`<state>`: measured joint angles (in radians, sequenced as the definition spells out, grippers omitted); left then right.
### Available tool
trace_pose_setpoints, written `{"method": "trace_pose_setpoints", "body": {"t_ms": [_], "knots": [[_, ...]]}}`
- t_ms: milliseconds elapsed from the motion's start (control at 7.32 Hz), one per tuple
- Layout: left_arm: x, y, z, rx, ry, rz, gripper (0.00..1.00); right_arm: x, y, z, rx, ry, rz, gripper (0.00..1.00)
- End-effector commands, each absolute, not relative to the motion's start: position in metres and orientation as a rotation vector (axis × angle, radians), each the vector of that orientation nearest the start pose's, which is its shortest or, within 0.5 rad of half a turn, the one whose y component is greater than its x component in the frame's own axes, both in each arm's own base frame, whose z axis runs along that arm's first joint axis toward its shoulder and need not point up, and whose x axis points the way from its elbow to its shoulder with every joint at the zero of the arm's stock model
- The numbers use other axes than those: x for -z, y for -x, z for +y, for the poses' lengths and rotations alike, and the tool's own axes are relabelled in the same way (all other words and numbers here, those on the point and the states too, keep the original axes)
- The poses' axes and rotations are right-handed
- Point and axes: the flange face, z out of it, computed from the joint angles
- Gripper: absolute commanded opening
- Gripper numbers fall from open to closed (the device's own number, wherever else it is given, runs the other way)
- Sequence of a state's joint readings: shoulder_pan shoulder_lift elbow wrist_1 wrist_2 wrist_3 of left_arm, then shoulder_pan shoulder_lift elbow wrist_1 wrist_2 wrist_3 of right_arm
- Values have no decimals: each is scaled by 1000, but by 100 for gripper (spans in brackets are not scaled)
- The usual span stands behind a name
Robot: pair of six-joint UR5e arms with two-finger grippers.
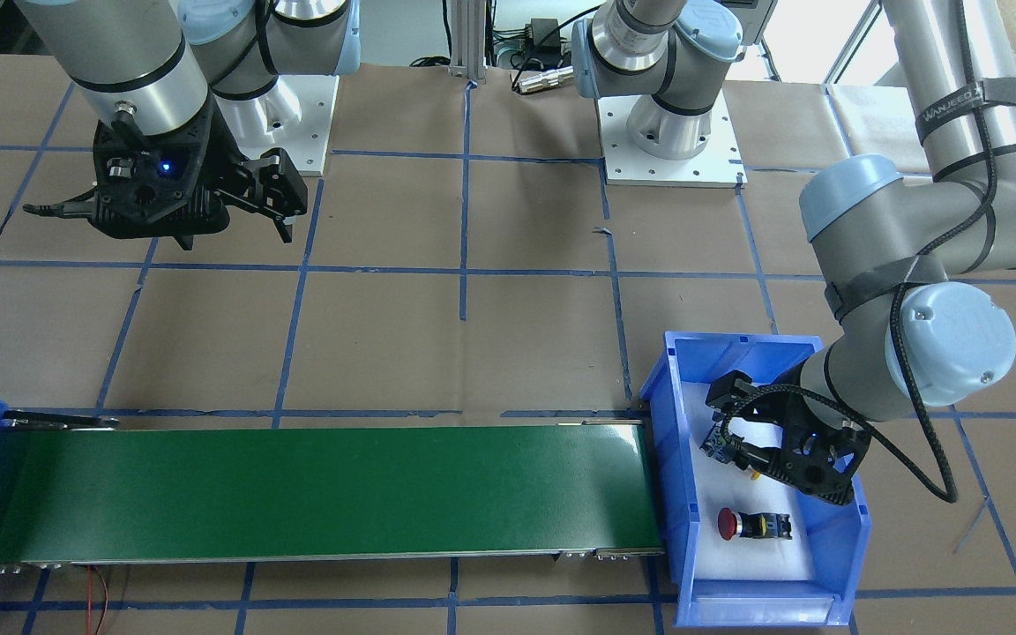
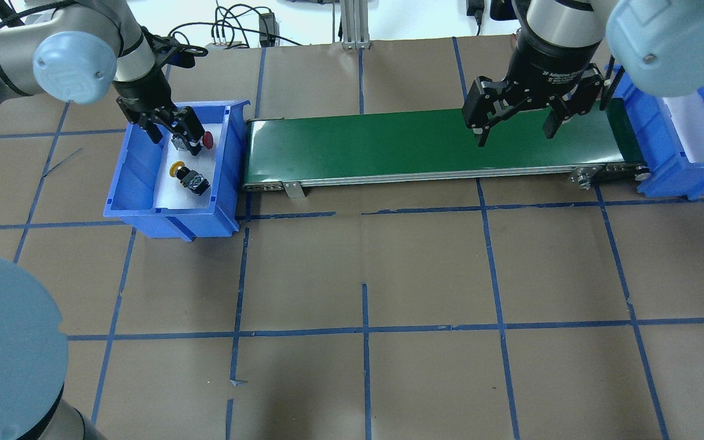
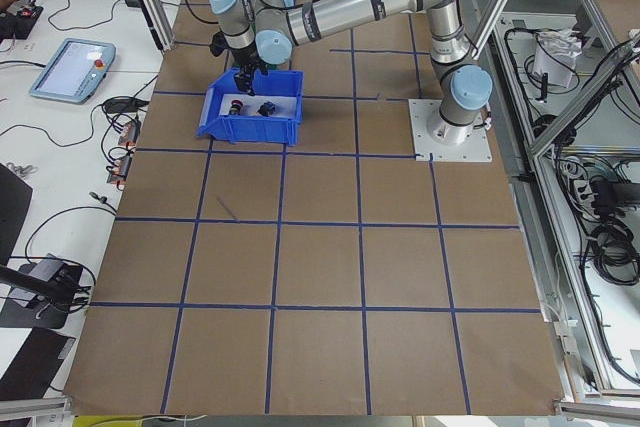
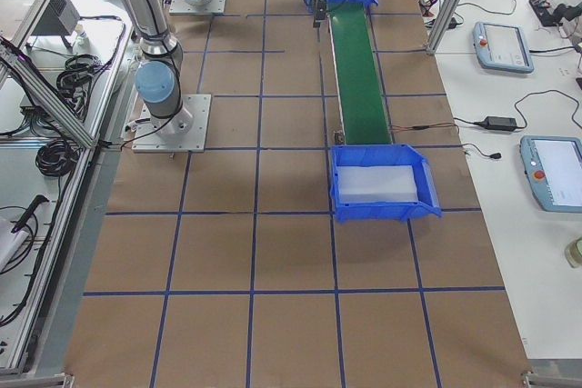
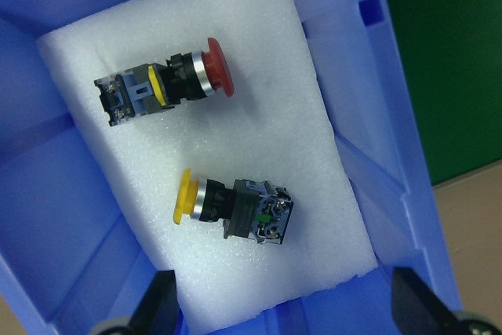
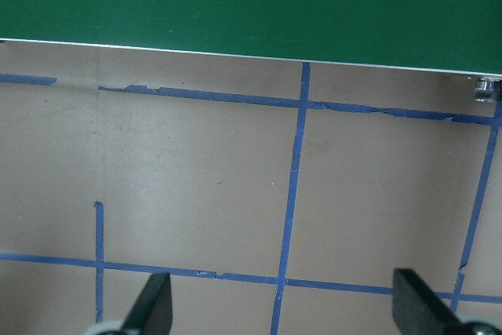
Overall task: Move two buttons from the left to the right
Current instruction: 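Grasp the yellow-head button in the bin with the left gripper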
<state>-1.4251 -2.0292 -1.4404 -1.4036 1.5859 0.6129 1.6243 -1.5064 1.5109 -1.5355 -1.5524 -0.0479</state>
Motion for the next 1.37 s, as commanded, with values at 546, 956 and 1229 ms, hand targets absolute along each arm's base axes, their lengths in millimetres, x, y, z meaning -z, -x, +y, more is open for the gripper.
{"method": "trace_pose_setpoints", "body": {"t_ms": [546, 956, 1229], "knots": [[-227, 35, -634, -43, -1620, 2587, 92, -468, -161, -504, -101, 160, 3121, 100], [-206, 34, -633, -54, -1709, 2545, 94, -467, -161, -504, -103, 157, 3121, 100], [-191, 35, -634, -89, -1777, 2512, 90, -467, -161, -504, -106, 160, 3120, 100]]}}
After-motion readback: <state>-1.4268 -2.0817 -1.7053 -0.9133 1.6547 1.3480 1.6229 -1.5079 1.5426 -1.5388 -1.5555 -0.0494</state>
